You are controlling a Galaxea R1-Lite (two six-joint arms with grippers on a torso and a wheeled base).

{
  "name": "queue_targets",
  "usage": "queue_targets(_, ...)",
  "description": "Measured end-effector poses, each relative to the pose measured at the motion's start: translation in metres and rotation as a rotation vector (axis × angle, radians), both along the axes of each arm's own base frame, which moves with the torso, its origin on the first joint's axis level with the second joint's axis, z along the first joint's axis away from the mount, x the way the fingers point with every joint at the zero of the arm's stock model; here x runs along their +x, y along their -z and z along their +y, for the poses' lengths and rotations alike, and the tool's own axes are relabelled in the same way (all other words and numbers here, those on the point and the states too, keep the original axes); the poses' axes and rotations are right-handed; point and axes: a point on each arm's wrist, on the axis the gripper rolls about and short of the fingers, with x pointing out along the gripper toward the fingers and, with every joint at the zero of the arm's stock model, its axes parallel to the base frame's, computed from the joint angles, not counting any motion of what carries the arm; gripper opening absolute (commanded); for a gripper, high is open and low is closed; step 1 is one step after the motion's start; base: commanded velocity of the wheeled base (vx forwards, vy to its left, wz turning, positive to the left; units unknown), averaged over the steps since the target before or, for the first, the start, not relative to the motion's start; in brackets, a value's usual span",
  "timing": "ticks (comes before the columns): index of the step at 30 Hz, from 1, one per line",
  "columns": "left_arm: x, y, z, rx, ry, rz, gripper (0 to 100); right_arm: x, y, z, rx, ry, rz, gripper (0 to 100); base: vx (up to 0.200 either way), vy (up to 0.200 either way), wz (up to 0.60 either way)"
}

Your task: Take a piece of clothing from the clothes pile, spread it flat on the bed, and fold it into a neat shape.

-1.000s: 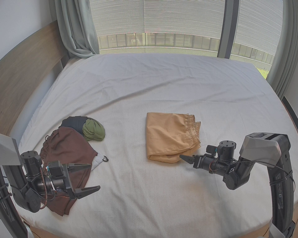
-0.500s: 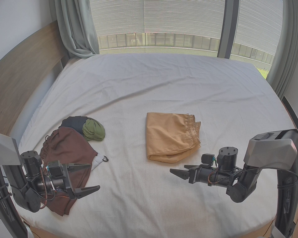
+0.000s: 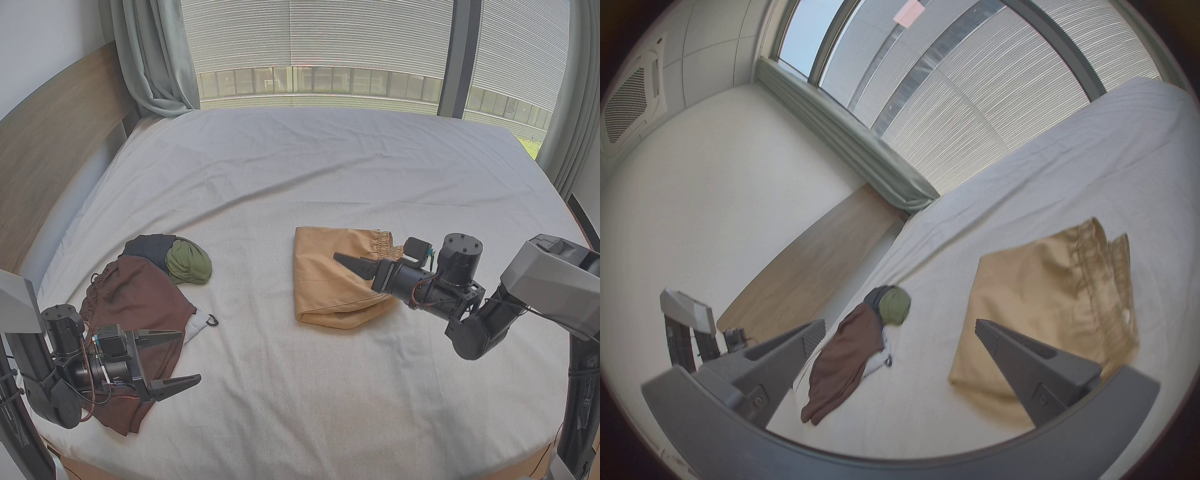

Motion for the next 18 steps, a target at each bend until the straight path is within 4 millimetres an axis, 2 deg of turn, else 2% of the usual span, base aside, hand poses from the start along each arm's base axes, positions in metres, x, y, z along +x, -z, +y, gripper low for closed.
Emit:
queue_targets(2, 0.000, 0.000, 0.000, 0.000, 0.000, 0.001, 100, 0.014, 0.005, -0.011, 0.004, 0.037, 0.004, 100, 0.000, 0.000, 0.00)
queue_targets(7, -0.001, 0.001, 0.000, 0.000, 0.000, 0.008, 100, 0.033, 0.024, -0.029, 0.002, 0.091, 0.035, 100, 0.000, 0.000, 0.00)
queue_targets(18, -0.003, 0.005, 0.000, 0.001, 0.002, 0.025, 100, 0.042, 0.090, -0.046, -0.037, 0.159, 0.158, 100, 0.000, 0.000, 0.00)
